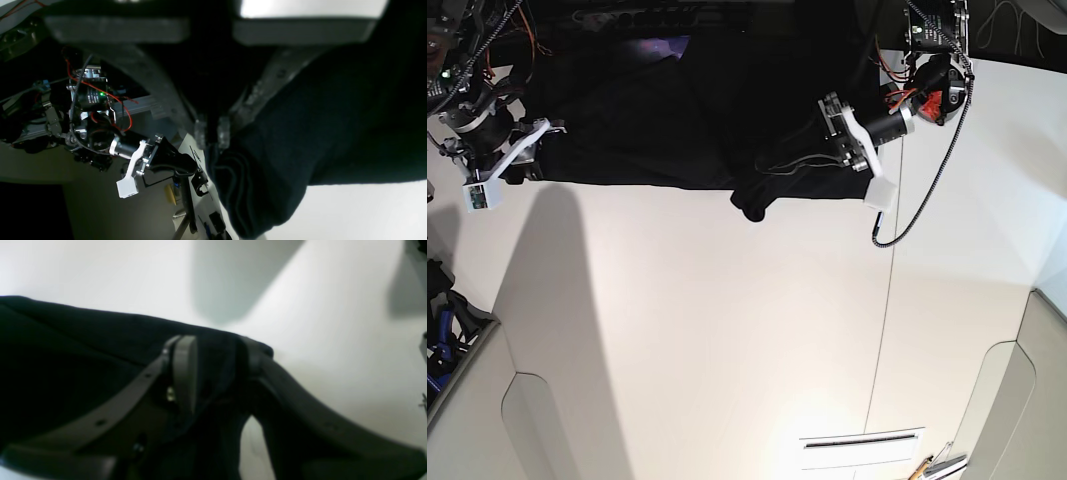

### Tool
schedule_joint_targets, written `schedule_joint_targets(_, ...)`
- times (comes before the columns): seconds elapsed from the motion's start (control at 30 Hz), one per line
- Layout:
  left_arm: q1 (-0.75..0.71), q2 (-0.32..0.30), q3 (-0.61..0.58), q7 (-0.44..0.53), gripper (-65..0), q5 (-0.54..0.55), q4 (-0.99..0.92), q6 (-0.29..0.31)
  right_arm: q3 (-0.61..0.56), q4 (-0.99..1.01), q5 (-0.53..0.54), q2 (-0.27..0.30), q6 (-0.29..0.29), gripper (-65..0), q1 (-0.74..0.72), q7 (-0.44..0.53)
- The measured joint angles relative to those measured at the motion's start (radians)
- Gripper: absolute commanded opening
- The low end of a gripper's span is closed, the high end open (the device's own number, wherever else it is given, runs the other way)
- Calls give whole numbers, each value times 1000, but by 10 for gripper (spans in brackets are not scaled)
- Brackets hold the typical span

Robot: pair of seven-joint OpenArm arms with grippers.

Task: Fold the T-shirt properly
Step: 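Lift the strip end with the left gripper and fold it toward the right gripper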

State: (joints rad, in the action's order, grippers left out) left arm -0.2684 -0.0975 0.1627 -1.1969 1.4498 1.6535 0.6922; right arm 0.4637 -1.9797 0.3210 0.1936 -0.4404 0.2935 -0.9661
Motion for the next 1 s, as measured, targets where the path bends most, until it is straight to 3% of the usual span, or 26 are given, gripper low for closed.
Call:
schedule_joint_targets(0.1,0,0,0,-8,-481,0,0,0,0,0,4,0,0,-448,0,0)
schedule_joint_targets(0.17,0,0,0,-8,-443,0,0,0,0,0,4,0,0,-448,0,0)
schedule_joint_targets(0.77,9,0,-64,-34,-439,2,0,0,0,0,-15,0,0,-448,0,0)
schedule_joint_targets(0.9,19,-2,-64,-33,-439,2,0,0,2,0,-67,0,46,-447,0,5)
schedule_joint_targets(1.0,16,-2,-64,-34,-439,2,0,0,23,0,-79,0,48,-415,0,4)
